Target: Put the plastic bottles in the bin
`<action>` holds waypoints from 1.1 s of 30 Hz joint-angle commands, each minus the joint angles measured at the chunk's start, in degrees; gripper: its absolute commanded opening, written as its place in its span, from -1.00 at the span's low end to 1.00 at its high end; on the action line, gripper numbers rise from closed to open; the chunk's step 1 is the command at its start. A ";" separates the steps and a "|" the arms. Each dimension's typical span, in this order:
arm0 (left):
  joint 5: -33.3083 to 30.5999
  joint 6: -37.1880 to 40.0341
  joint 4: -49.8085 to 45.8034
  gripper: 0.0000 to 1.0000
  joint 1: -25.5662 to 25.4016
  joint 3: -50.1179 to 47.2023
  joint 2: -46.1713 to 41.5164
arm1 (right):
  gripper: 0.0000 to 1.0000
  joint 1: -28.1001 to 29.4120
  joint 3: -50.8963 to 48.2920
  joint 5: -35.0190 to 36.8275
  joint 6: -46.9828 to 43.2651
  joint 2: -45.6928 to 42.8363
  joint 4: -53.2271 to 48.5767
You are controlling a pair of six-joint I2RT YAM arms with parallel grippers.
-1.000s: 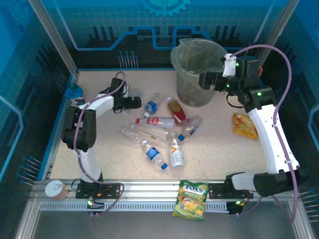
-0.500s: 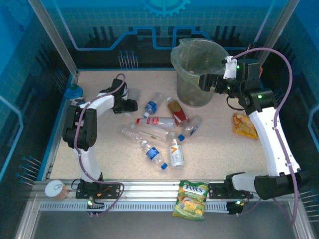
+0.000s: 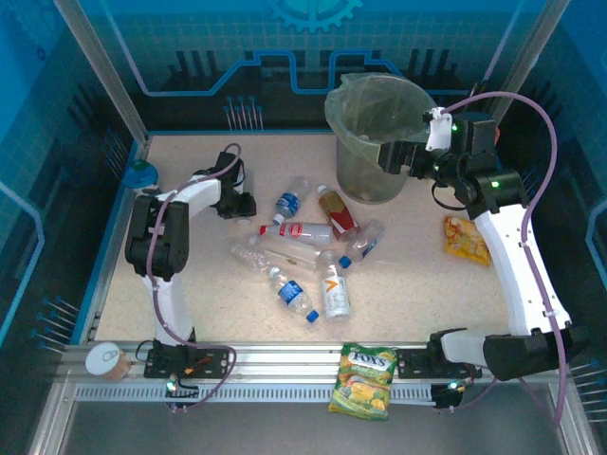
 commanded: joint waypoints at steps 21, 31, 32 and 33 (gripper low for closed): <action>17.81 -6.09 11.21 -1.00 -10.74 -21.54 -40.98 | 0.99 15.06 14.18 -11.09 9.04 16.35 -2.11; 31.83 -9.70 19.25 -1.00 -14.66 -28.57 -45.50 | 0.99 19.84 16.96 -17.80 9.24 26.23 0.63; 32.80 -9.65 19.66 -1.00 -14.69 -28.56 -45.42 | 0.99 20.12 17.19 -17.71 8.87 26.95 0.15; 33.40 -9.81 20.21 -1.00 -14.66 -28.58 -45.40 | 0.99 20.30 17.20 -17.72 8.90 27.51 -0.14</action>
